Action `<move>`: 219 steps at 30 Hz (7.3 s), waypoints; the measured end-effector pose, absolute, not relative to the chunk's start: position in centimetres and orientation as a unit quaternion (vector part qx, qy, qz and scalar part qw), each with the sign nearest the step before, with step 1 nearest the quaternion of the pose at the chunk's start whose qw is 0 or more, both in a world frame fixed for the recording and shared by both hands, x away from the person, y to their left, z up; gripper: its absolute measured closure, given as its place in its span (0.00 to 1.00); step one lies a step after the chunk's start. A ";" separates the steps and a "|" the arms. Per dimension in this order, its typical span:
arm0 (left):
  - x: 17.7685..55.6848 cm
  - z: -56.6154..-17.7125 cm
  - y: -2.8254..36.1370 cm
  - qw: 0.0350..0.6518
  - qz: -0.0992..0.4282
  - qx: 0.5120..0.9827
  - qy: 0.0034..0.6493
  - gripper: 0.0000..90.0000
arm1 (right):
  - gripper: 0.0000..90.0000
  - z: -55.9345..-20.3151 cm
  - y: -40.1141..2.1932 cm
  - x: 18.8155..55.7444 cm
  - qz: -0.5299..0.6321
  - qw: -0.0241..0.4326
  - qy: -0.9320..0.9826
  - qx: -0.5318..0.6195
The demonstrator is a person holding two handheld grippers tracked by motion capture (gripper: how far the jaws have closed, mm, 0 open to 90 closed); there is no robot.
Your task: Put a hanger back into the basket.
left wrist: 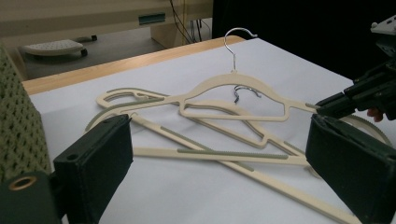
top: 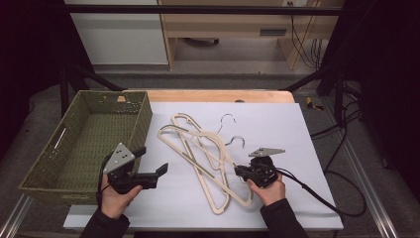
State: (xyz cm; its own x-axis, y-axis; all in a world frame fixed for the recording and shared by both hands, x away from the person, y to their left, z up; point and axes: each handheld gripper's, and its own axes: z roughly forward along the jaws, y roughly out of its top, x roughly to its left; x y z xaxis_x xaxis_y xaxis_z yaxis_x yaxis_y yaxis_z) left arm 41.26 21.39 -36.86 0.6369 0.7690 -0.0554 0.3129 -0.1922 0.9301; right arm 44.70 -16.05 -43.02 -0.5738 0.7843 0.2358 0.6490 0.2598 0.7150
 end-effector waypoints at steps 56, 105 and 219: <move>48.8 -37.6 9.7 0.506 0.187 0.773 0.334 0.98 | 0.69 -40.4 -14.5 42.0 0.473 0.112 0.803 0.345; 41.5 -38.8 14.6 0.468 0.142 0.845 0.218 0.50 | 0.97 -38.4 -12.3 40.8 0.471 0.034 0.856 0.208; 49.0 -32.3 42.9 0.373 0.248 0.781 0.435 0.95 | 0.05 -39.0 -22.5 42.7 0.509 0.208 0.739 0.389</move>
State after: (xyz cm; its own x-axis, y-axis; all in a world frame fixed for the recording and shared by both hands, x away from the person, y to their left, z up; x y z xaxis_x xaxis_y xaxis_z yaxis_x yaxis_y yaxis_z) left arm 48.96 42.86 -32.35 0.4999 0.8639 0.0623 0.4941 -0.3435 0.7987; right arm 42.66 -22.51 -38.99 -0.6107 0.7868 0.0887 0.3639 0.1794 0.9140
